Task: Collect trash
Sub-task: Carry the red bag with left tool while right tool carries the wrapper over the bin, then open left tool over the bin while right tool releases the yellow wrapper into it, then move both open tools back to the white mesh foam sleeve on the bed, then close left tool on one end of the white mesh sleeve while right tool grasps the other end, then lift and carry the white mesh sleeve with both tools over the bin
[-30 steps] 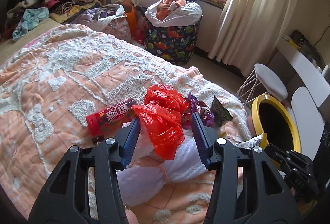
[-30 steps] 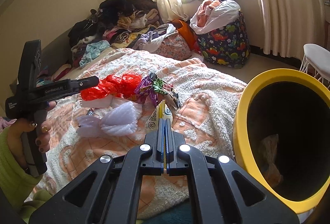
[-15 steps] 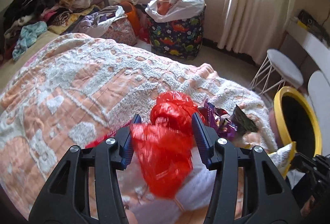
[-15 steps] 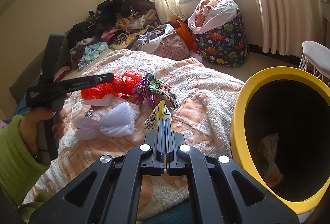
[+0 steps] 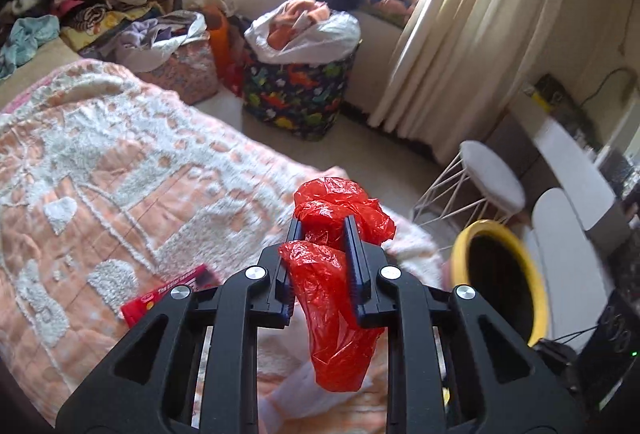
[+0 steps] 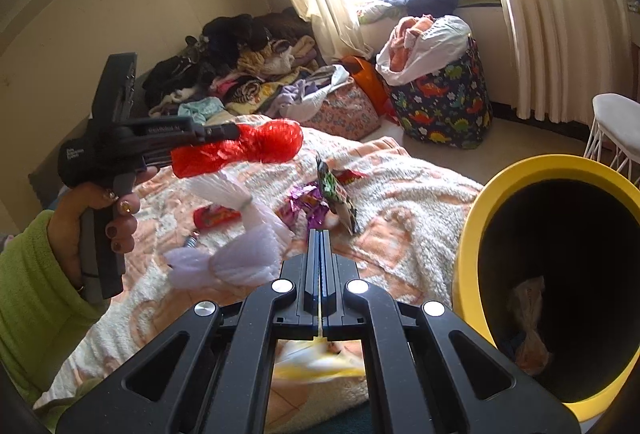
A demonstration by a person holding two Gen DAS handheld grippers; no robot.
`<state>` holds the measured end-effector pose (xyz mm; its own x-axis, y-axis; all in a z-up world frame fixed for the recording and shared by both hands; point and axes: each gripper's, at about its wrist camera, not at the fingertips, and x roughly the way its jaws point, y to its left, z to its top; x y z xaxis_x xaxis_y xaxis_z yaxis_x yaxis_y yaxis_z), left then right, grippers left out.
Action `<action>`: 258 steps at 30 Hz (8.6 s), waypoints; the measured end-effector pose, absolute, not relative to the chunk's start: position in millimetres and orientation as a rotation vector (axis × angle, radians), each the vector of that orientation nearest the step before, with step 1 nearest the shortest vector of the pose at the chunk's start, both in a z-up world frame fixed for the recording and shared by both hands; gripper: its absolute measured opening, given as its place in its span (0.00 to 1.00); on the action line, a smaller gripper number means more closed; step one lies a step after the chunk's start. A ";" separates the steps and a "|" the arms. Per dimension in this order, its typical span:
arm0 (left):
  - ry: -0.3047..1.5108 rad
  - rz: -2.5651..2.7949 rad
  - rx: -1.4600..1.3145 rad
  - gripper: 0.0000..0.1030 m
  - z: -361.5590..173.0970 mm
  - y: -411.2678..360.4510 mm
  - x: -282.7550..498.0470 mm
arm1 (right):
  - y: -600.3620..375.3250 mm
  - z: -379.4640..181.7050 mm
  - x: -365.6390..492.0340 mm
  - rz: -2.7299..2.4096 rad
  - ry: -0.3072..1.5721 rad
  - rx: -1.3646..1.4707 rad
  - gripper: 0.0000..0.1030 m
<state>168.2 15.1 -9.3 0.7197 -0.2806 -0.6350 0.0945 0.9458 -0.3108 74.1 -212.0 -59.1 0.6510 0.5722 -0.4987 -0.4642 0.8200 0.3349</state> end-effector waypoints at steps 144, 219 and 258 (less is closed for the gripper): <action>0.636 -0.224 -0.220 0.89 -32.1 -57.4 111.0 | -292.0 -67.4 90.0 0.295 0.645 0.295 0.82; 0.812 -0.111 -0.273 0.46 -110.4 71.9 127.2 | -96.3 -135.0 118.5 0.756 0.965 0.142 0.32; 0.661 -0.189 -0.294 0.10 -33.2 49.6 95.9 | -181.7 -79.8 72.6 0.707 0.794 0.276 0.16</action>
<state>95.9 49.6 -33.2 0.7746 -0.2642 -0.5747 0.0790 0.9419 -0.3266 72.6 -181.7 -79.8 0.4895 0.6719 -0.5558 -0.4739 0.7400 0.4773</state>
